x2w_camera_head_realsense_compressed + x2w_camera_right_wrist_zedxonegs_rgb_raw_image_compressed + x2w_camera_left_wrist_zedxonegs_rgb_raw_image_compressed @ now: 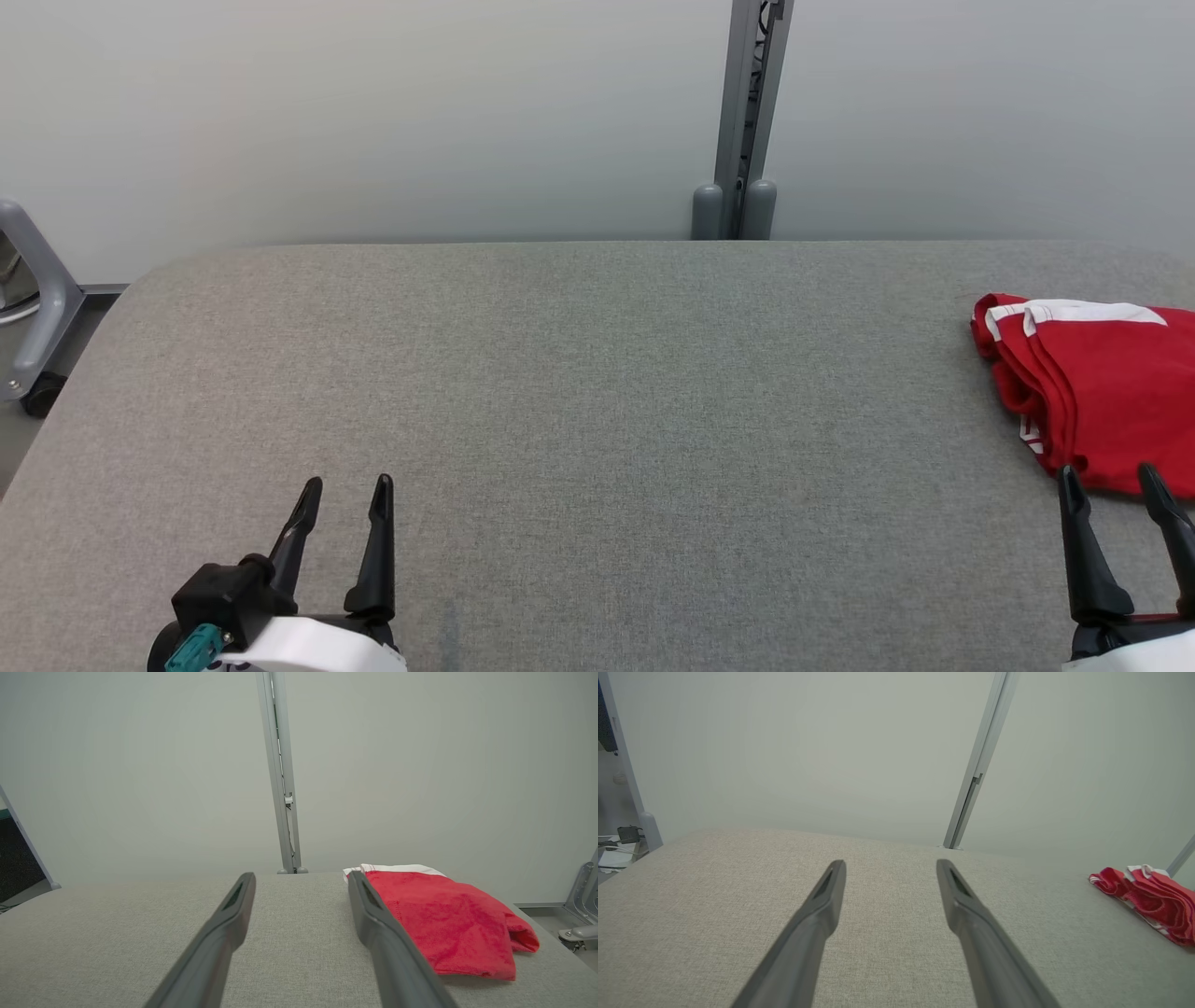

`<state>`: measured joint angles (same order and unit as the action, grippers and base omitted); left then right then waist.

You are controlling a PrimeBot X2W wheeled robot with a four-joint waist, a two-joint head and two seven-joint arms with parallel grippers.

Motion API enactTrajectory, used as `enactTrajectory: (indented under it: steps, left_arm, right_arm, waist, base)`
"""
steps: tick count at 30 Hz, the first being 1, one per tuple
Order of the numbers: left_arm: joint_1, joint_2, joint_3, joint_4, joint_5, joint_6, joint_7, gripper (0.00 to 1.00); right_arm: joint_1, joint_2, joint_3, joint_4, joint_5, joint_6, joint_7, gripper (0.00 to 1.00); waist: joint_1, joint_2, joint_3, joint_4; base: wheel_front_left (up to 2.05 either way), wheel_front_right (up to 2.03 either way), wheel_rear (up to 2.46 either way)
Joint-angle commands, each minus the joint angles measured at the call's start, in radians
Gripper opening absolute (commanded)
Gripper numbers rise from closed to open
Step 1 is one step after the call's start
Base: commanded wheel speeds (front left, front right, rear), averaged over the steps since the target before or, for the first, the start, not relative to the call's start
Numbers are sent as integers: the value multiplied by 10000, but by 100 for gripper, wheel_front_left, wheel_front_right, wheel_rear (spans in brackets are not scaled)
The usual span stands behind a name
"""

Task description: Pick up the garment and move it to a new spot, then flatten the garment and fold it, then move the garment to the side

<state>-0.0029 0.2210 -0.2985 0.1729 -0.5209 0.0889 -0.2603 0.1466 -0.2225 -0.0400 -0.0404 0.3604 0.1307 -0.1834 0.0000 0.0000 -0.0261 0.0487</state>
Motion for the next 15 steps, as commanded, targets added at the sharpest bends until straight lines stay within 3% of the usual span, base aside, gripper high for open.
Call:
enactTrajectory:
  steps: [1, 15]
  left_arm:
    - [-90, 29, 45, -46, 81, -33, -46, 100]
    - [-111, -56, 44, -91, 189, 21, -48, 100]
  right_arm:
    - [-116, -17, -9, -30, -40, 4, 41, 100]
    - [-281, 69, 122, 95, 48, 4, 127, 100]
  waist:
    - [0, 0, -2, -7]
    - [0, 0, -4, 18]
  base:
    - [0, 0, 0]
    - [0, 0, 0]
